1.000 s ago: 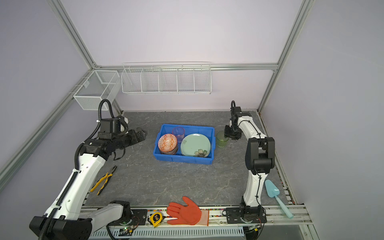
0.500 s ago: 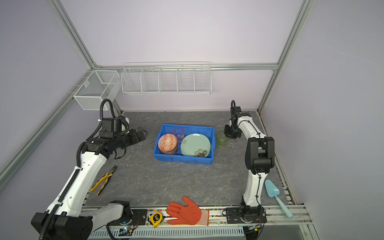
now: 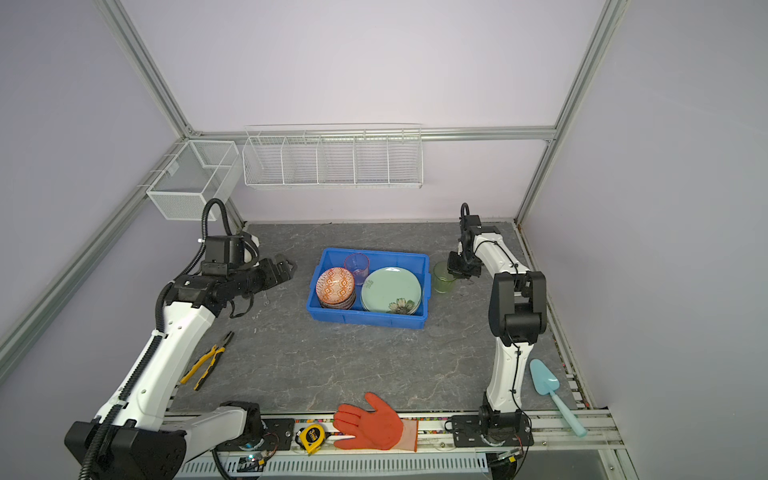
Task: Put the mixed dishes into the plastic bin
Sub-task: 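Close the right gripper on the rim of the green clear cup, then lift the green cup and carry it over the bin with the right gripper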
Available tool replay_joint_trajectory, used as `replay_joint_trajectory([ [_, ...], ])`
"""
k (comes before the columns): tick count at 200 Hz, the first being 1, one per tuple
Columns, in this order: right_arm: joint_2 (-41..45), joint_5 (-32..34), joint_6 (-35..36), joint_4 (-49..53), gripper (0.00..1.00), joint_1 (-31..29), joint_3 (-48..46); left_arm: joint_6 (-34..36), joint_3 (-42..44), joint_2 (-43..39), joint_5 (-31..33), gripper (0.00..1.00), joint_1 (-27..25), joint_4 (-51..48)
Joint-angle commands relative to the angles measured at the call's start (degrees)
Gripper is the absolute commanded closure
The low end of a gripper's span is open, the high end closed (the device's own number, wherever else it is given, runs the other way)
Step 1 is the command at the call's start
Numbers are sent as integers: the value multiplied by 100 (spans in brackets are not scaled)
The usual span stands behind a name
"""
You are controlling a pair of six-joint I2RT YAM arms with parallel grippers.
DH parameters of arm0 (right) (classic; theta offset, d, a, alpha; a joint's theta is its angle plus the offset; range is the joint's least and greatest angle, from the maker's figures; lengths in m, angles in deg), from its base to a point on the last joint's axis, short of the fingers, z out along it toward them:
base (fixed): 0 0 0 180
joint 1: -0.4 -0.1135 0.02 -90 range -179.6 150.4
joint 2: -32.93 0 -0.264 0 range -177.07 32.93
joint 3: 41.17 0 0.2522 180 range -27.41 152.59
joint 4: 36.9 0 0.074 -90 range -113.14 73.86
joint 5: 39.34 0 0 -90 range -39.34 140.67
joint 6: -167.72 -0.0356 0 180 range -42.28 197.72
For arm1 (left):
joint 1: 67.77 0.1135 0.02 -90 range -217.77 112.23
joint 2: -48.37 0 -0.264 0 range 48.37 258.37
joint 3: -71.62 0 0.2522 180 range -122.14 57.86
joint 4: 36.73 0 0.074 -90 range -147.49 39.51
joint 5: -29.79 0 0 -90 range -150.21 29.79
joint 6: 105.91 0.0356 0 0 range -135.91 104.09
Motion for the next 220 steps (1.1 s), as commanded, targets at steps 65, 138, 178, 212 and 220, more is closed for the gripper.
replay_joint_trajectory([
  [65, 712, 195, 506, 954, 93, -37, 372, -20, 89, -70, -2, 1, 64, 66],
  [138, 1402, 361, 707, 1862, 93, -511, 1182, 39, 45, -17, -50, 1, 158, 49],
  [178, 1109, 273, 622, 2013, 93, -1001, 1762, -6, 78, -77, -71, 1, 185, 40],
  [212, 632, 172, 439, 2098, 93, -1457, 2539, -28, 36, -176, -41, 1, 185, -188],
  [220, 480, 145, 394, 2141, 93, -1576, 2774, -22, -26, -206, -18, 1, 185, -267],
])
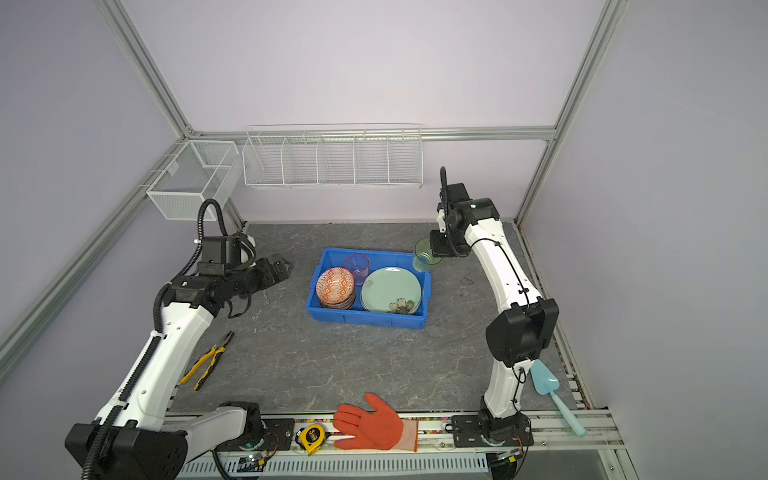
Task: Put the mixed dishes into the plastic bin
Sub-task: 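Lift the green cup and carry it over the bin with the right gripper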
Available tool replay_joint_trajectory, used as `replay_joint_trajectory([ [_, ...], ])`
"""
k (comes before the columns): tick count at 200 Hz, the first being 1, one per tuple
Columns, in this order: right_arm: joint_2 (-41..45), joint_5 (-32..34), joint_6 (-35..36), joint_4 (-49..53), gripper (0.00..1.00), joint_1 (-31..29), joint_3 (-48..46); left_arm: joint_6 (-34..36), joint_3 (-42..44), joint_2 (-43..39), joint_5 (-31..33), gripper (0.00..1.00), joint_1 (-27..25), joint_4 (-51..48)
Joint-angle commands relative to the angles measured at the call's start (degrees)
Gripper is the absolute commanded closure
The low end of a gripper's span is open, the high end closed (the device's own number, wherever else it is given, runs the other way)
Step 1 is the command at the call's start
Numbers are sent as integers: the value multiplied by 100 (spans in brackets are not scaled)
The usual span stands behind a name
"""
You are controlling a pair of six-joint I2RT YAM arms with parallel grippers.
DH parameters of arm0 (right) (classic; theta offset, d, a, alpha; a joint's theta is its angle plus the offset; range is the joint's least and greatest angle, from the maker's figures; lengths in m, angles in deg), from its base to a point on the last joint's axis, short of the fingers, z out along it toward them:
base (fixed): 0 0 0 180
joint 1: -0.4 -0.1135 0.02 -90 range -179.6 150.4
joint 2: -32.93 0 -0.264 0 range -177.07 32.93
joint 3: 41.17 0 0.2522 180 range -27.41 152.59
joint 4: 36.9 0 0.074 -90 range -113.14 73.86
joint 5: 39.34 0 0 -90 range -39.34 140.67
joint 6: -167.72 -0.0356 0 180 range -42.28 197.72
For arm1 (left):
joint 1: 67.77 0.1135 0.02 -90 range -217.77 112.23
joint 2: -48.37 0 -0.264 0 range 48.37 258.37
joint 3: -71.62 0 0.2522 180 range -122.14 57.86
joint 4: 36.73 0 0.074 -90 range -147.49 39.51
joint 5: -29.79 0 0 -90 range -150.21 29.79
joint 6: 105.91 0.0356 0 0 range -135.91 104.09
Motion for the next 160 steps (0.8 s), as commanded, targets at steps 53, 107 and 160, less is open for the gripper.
replay_joint_trajectory([
  [53, -1445, -358, -422, 414, 93, -915, 2217, 41, -286, -320, 72, 0, 34, -524],
  [107, -1943, -702, -970, -189, 93, -1220, 2538, 26, -241, -359, 103, 1, 34, -500],
  [160, -2285, -969, -1380, -798, 93, -1357, 2538, 61, -239, -332, 111, 1, 38, -496],
])
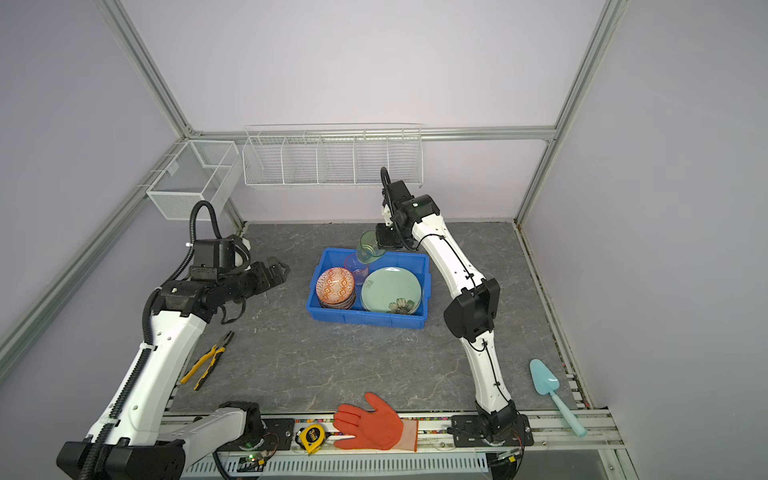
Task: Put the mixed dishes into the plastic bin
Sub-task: 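Lift the green cup and carry it over the bin with the right gripper, then lower the green cup beside the pink cup and open the right gripper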
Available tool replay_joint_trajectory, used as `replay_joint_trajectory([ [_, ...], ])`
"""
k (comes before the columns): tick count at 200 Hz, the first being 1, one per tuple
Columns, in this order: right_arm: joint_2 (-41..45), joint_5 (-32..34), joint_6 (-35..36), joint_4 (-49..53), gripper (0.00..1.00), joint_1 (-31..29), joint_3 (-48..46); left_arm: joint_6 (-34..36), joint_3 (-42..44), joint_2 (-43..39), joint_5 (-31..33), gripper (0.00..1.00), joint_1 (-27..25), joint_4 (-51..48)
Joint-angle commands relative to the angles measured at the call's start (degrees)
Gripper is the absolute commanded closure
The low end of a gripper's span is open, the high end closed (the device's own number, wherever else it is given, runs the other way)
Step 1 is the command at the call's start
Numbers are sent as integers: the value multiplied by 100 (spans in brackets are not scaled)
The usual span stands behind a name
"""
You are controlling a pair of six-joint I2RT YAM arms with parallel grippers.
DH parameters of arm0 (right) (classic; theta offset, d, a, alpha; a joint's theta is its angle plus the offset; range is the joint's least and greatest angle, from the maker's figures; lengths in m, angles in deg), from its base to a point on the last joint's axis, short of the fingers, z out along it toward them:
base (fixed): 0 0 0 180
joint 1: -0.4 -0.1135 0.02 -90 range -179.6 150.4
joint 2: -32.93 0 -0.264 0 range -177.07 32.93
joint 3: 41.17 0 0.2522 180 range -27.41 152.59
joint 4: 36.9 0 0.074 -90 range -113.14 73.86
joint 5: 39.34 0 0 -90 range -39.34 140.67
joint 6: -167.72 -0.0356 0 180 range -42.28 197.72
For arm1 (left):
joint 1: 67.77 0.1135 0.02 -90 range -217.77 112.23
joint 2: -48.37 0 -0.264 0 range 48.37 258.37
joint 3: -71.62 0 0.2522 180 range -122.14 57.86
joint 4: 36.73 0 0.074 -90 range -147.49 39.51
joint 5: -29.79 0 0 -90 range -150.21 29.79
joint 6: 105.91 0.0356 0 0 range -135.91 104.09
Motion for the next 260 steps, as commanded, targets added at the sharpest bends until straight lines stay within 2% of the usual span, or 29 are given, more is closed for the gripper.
replay_joint_trajectory([
  [1, -182, -238, -317, -480, 93, -96, 109, 58, -129, -48, 84, 0, 41, -76],
  [99, -695, -326, -587, -819, 93, -191, 136, 136, -89, -36, 101, 1, 43, -97],
  [260, -788, 306, -351, -547, 91, -282, 171, 140, 18, -31, 77, 1, 69, -57],
])
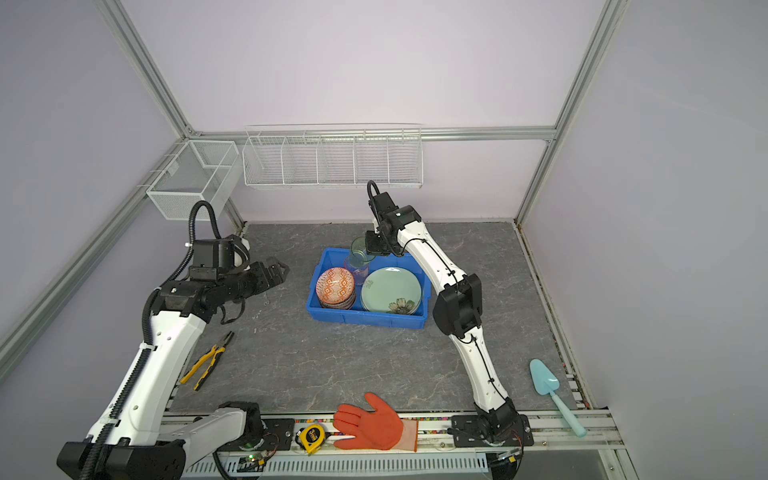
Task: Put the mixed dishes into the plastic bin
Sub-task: 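Lower the green cup beside the pink cup and open the right gripper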
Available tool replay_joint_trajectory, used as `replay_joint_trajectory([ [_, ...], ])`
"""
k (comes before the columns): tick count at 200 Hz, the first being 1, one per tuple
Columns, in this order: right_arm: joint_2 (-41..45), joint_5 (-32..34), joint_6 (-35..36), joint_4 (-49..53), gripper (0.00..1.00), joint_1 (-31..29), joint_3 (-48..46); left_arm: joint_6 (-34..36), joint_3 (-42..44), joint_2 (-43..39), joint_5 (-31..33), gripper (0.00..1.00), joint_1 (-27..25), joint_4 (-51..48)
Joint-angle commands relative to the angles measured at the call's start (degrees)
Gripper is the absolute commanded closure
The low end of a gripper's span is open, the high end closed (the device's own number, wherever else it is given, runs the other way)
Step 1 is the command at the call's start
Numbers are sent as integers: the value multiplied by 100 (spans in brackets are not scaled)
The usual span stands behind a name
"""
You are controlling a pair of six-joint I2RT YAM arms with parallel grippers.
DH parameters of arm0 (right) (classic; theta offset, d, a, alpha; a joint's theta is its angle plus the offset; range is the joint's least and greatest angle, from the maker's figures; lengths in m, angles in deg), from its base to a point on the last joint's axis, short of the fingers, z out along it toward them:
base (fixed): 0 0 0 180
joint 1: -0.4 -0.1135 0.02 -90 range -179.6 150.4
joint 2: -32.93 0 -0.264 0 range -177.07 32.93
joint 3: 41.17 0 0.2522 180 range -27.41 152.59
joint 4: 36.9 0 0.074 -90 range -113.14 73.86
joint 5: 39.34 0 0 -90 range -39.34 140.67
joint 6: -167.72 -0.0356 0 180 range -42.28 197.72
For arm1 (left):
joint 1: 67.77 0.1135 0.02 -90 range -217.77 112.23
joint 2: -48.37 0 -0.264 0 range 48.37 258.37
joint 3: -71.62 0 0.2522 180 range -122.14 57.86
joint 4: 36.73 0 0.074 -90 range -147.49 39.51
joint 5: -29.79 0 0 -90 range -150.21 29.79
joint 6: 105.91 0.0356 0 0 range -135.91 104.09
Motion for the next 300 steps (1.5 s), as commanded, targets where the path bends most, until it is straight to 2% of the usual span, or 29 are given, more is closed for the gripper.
replay_joint_trajectory([
  [1, -90, 108, 91, 72, 91, -44, 160, 91, 16, -30, 55, 1, 32, -52],
  [114, -287, -41, 30, -99, 88, -88, 191, 105, 73, -49, 44, 1, 50, -44],
  [218, -360, -337, -58, -313, 80, -95, 215, 134, 114, -64, 40, 1, 98, -61],
  [300, 446, -110, 173, -46, 77, -55, 292, 199, 166, -37, 18, 1, 155, 20],
])
